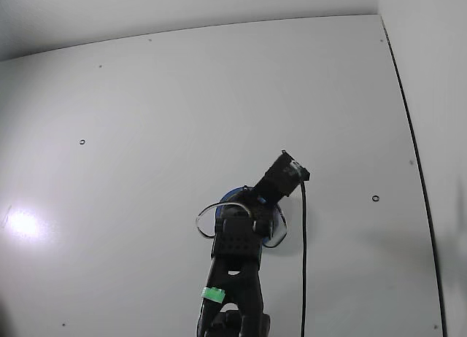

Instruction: Grasp a block and put it in the bin.

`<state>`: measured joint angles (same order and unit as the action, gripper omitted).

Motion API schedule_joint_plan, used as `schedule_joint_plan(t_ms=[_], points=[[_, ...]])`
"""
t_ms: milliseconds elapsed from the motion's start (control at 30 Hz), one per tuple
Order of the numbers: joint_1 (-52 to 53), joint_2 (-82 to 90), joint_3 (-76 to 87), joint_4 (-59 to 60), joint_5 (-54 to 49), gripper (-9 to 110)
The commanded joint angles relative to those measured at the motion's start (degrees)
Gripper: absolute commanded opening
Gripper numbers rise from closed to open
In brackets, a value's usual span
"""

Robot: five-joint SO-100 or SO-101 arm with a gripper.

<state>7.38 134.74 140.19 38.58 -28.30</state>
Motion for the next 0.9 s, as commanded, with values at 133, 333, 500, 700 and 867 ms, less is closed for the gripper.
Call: schedule_joint_plan(t_ms=[133,333,500,700,867], points=[[0.35,20.30,-1.32,-0.53,19.60,0],[0.35,39.37,-1.14,-0.26,34.37,1],[-0.35,49.22,5.62,5.36,35.51,1],[-0.44,56.51,18.98,16.79,35.51,1],[-0.44,57.57,26.28,19.51,36.21,0]])
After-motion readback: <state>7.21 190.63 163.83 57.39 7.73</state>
